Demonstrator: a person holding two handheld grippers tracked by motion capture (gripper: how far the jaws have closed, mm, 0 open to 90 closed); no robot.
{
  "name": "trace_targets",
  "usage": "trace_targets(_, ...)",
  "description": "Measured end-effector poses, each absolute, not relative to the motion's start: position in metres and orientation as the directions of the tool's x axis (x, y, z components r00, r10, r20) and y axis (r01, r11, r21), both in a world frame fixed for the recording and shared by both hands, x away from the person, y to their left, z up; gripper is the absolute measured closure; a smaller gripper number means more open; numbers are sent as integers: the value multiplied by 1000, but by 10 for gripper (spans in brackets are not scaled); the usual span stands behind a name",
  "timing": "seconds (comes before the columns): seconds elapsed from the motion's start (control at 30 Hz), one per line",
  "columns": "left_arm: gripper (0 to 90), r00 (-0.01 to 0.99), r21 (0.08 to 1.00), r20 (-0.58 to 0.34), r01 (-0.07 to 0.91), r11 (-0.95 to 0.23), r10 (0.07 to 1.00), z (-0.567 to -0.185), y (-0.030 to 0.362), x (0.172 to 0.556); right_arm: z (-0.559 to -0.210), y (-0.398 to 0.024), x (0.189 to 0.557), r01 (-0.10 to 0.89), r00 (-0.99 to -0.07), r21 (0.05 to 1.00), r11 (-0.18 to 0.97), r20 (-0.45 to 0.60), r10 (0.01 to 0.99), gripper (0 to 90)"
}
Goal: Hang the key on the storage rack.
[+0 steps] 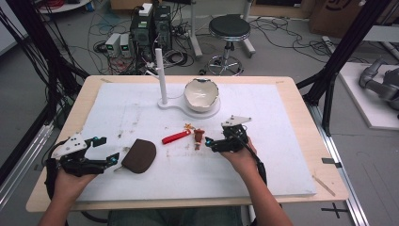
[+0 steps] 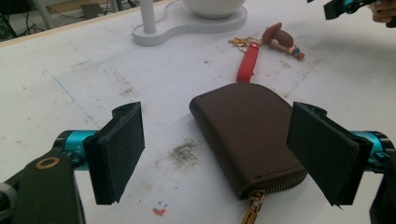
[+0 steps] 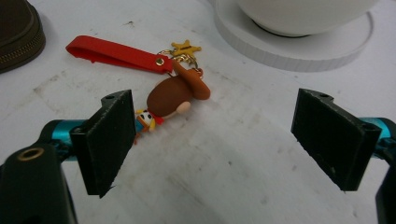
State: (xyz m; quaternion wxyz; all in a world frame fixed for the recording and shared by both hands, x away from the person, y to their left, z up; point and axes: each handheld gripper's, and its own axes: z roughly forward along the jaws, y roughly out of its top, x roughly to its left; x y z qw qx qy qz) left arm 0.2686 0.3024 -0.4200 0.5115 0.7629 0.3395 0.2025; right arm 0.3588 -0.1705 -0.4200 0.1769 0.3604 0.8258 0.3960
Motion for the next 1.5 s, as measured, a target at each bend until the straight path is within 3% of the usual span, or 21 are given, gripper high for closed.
trace_targets(0.43,191,684,914,-36,317,-252,729,-422,306,266,-441,-126,383,476,-698,726,496,-30,715,142)
trace_targets(0.9,191,691,909,-21,314,-275,722,-424,303,268,-457,-113,395,523,-685,681,514,-24,728,162)
trace_targets(1.0,191,692,909,-18,313,-277,721,-424,302,268,-455,-113,393,510,-700,681,526,-27,714,292)
trace_targets(1.03,191,693,908,-19,313,-277,721,-424,302,268,-454,-113,392,505,-705,681,529,-27,708,292)
trace_targets(1.1,190,692,908,-19,314,-277,721,-423,301,267,-453,-112,390,490,-716,686,538,-35,698,431)
trace_targets(1.5,190,698,911,-24,310,-271,716,-424,303,268,-444,-117,387,483,-720,701,525,-24,694,451)
